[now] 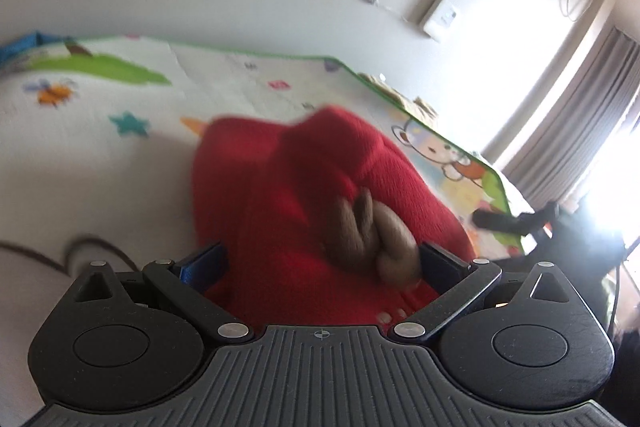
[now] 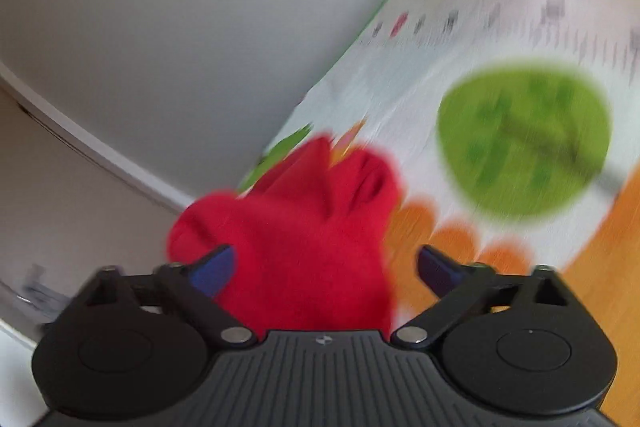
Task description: Fold clothes
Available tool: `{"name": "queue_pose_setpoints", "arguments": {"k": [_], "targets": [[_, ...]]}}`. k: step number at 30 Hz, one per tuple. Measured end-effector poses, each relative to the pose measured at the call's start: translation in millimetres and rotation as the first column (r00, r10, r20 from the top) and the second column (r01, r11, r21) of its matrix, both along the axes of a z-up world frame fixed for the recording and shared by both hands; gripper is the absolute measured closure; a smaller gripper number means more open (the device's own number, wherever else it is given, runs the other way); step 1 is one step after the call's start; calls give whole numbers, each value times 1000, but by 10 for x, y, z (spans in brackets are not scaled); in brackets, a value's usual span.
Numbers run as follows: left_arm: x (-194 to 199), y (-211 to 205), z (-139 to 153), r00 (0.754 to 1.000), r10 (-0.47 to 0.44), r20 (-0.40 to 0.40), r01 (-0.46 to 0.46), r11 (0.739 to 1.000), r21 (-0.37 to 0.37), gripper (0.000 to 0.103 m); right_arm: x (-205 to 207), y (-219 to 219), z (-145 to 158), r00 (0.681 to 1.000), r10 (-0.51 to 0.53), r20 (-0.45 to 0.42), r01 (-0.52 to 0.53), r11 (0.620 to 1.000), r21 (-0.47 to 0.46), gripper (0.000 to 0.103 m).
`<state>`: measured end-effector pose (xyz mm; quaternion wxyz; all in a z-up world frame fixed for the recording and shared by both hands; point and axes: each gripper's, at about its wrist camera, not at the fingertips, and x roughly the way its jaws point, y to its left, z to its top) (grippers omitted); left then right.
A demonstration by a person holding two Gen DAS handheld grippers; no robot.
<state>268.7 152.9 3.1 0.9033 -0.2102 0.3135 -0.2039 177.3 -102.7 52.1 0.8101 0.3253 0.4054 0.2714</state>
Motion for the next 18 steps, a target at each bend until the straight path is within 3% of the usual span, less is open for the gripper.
{"name": "queue_pose_setpoints", "arguments": {"k": [3,5,8,10,13,15,18], "targets": [[-275,-140,188,990,-116,78,116,993,3,0,-75,113,-101,999,19,-28,-18,999,32,17],[-514,-197,323,976,-186,117,186,982,12,0,-98,217,5,998,58,7,-59,998,23,16],[-822,-193,455,962,-224,156,221,975,35,0,-155,486,209,986,141,87,-132,986,-102,13],[-947,-83,533,967,-176,185,169,984,53,0,-192,672,309,973,192,126,-164,965,-204,12],[-931,160,599,982,-17,187,6,998,57,0,-245,929,314,962,230,150,-162,917,-365,8],[-779,211,564,987,64,149,-82,990,113,0,-335,1061,345,947,261,185,-157,883,-442,5],[-462,121,341,991,112,71,-126,960,251,0,-393,1155,393,936,283,209,-147,855,-497,3]]}}
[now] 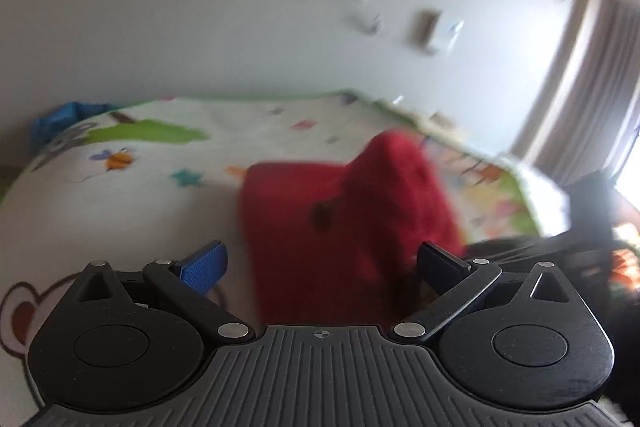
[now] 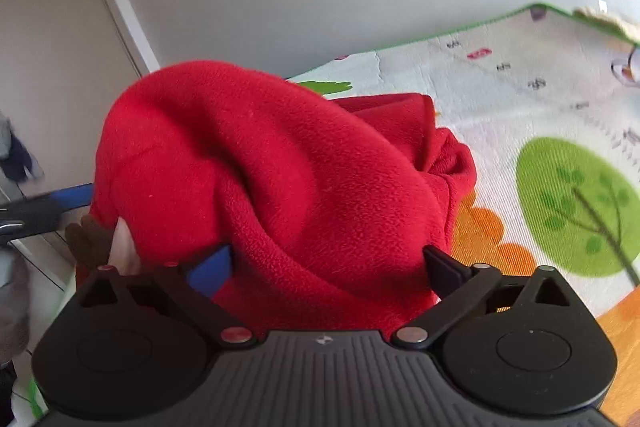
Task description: Fold clothes
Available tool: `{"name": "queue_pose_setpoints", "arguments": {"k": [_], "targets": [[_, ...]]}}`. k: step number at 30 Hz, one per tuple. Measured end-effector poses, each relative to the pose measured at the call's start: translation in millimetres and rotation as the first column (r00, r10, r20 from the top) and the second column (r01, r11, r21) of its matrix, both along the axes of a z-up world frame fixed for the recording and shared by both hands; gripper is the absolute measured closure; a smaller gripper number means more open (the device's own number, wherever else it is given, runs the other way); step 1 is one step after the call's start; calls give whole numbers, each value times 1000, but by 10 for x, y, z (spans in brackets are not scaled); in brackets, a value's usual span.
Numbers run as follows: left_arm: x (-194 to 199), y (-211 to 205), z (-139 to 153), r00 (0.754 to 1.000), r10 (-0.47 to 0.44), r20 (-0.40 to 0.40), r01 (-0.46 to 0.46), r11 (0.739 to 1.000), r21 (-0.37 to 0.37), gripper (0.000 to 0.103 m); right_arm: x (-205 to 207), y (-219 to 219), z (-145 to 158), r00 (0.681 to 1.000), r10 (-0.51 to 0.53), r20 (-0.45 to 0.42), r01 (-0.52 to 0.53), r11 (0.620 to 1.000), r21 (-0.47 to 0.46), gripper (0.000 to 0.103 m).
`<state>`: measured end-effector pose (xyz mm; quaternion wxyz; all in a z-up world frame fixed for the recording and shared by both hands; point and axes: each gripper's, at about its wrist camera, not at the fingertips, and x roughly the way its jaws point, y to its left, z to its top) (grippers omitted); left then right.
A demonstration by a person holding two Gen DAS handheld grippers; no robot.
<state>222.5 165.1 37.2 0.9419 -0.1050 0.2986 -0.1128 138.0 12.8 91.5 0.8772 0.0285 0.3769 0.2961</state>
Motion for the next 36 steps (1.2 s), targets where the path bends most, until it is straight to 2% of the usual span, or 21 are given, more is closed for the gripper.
{"name": "queue_pose_setpoints", "arguments": {"k": [2,8,11,16,19,21,25,27,30,34,36], "targets": [[204,-78,-169,998,39,-55,-34,995,89,0,0,-62,70,1000,-11,4,11,1000,13,3],[397,-29,-291,995,62,-82,-55,995,82,0,31,-328,385,993,-84,81,75,992,101,0],[390,-38,-293,995,54,-81,-47,995,89,0,188,-255,410,989,-116,96,109,991,75,0],[375,-30,-289,995,50,-88,-43,996,79,0,563,38,96,982,-172,84,181,977,-112,0],[382,-32,-290,995,51,-87,-44,996,84,0,767,76,-148,980,-197,10,197,972,-125,0],[371,-21,-240,996,30,-79,-25,997,72,0,838,-5,-178,977,-208,-54,204,976,-75,0],[372,65,36,1000,-7,6,7,1000,-7,0,673,-86,-54,980,-197,17,198,977,-79,0],[445,68,172,999,3,48,-3,1000,-10,0,521,-107,58,982,-173,78,180,980,-88,0],[681,-43,229,998,4,60,-6,999,48,0,232,-147,210,984,-113,135,124,989,-78,0],[1073,-236,12,1000,7,-20,-3,986,169,0,-153,-156,326,990,-10,142,15,999,-36,0],[1184,-268,-126,998,16,-59,-4,979,204,0,-298,-115,295,991,32,131,-26,999,-45,0]]}}
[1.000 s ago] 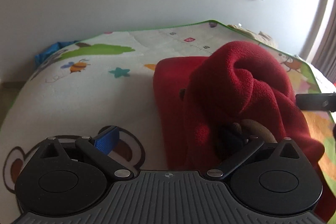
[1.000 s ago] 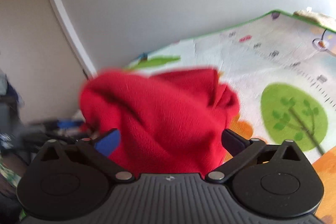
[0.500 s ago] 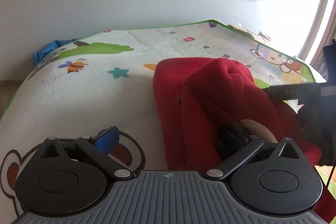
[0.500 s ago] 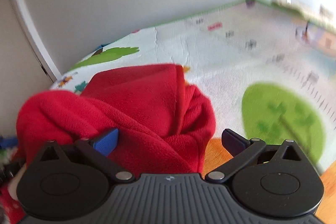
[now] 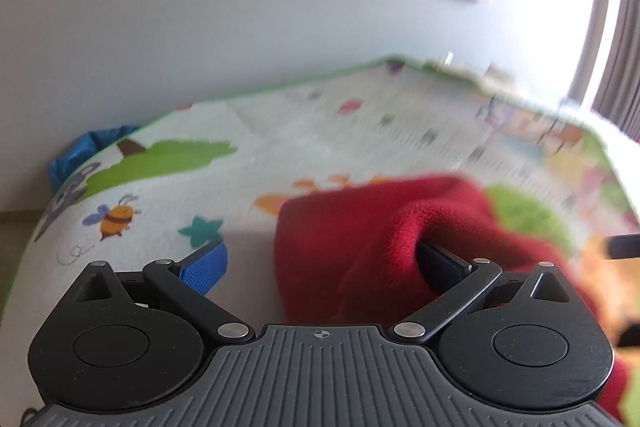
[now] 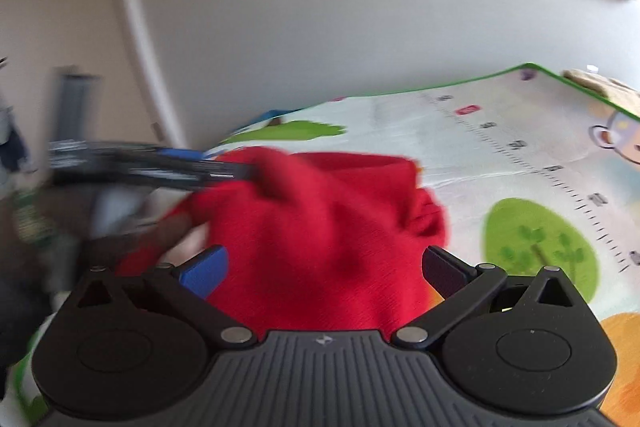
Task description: Fold clothes
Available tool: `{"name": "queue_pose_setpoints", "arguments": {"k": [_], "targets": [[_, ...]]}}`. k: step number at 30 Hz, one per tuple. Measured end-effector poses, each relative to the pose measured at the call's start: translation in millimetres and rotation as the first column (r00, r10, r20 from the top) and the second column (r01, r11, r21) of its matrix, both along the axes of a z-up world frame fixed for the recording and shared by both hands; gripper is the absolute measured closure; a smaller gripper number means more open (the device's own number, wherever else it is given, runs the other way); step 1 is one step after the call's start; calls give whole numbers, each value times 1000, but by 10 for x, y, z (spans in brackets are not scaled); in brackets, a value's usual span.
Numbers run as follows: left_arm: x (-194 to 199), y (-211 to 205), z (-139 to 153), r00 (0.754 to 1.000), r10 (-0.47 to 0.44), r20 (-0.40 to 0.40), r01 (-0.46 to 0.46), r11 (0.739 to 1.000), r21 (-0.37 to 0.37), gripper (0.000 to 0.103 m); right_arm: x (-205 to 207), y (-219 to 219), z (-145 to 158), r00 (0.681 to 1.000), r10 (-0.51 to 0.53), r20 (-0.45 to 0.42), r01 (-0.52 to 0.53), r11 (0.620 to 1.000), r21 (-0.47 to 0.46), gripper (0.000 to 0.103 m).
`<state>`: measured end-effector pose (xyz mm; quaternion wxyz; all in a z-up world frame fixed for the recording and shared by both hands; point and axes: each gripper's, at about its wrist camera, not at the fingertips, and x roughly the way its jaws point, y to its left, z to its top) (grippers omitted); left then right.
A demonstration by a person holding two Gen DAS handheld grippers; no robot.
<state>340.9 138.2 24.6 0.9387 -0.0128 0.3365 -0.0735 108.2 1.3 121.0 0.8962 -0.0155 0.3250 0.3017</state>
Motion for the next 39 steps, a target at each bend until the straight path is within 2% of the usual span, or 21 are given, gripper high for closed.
{"name": "queue_pose_setpoints", "arguments": {"k": [3,6,8,11,15,17,20,23,26,28,30,32,34,37,39], "targets": [[16,44,-139,1000,13,-17,-13,1000,-7,0,-87,178,-221,999,21,-33,-24,996,-91,0],[-62,109,-120,1000,25,-11,-25,999,-38,0,-179,307,-437,1000,14,-5,-14,988,-152,0],[-172,172,-45,1000,27,8,-27,997,-73,0,-210,301,-412,1000,22,10,-20,988,-154,0],[-415,329,57,1000,18,8,-16,979,-203,0,-243,119,-332,999,35,-15,-36,996,-78,0],[-751,512,12,999,-24,-31,10,928,-372,0,-220,-254,-331,990,3,-141,13,993,113,0],[-902,554,-51,997,-58,-54,29,897,-440,0,-183,-401,-409,978,-33,-208,70,983,170,0],[-1085,503,-112,992,-111,-58,70,877,-475,0,-130,-524,-545,955,-48,-292,120,964,236,0],[-1201,428,-96,986,-162,-44,115,843,-526,1,-70,-578,-610,940,-44,-339,148,946,288,0],[-1346,360,8,963,-268,21,224,756,-615,1,-76,-579,-568,945,-52,-324,153,943,296,0],[-1452,283,99,942,-328,70,299,729,-616,1,-72,-559,-554,950,-64,-305,153,949,276,0],[-1536,202,160,925,-367,93,350,733,-584,1,-66,-526,-546,954,-78,-289,155,955,254,0],[-1575,156,168,919,-384,92,368,746,-556,1,-58,-469,-556,955,-95,-281,160,962,220,0],[-1571,176,157,930,-359,80,345,778,-526,1,-72,-391,-567,960,-114,-257,160,973,166,0],[-1530,306,179,961,-262,85,269,832,-486,1,-144,-263,-552,974,-119,-194,140,985,100,0],[-1481,334,139,980,-190,62,199,890,-411,1,-194,-235,-493,982,-107,-152,121,989,82,0]]}}
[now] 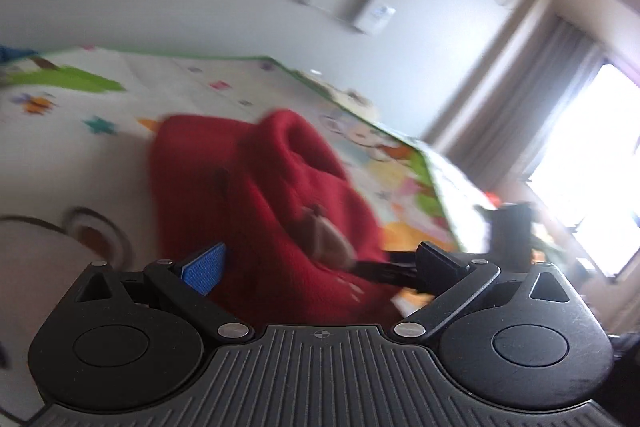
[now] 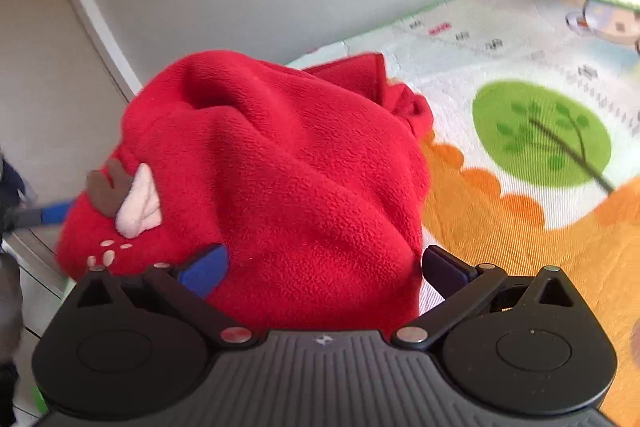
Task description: Fold clothes
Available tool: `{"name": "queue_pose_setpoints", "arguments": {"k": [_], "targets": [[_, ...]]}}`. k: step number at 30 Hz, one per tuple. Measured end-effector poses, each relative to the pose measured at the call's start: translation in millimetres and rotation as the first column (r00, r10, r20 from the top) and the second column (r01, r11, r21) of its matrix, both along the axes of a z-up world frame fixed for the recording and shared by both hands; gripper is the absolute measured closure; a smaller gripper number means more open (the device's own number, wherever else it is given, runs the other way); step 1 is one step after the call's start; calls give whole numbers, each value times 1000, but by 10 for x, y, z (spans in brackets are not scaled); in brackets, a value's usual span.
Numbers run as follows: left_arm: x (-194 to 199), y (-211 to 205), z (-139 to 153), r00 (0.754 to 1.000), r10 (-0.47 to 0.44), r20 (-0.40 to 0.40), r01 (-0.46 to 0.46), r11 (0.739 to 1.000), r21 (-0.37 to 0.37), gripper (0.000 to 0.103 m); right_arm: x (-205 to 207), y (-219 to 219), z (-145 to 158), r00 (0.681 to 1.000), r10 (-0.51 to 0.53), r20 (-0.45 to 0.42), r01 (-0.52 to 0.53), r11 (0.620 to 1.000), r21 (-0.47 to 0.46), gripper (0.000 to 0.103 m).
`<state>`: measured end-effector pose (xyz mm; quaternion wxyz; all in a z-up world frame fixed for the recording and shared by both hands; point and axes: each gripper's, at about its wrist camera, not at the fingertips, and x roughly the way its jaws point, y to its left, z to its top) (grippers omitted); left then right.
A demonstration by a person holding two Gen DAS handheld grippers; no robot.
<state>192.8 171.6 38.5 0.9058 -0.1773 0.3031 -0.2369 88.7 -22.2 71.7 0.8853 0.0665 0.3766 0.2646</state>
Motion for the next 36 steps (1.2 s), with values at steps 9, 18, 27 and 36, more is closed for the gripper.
{"name": "queue_pose_setpoints", "arguments": {"k": [9,18,27,36], "targets": [[219,-84,-466,981,181,-67,-158,954,257,0,107,-88,448,995,19,102,-32,990,135,0],[277,-28,-523,979,183,-84,-161,962,218,0,675,698,619,977,184,103,-193,978,76,15],[239,-13,-543,980,178,-87,-156,964,215,0,1065,871,199,988,141,-70,-137,989,61,12],[246,-6,-561,979,180,-97,-157,966,205,0,994,819,345,993,121,-17,-119,991,59,12]]}}
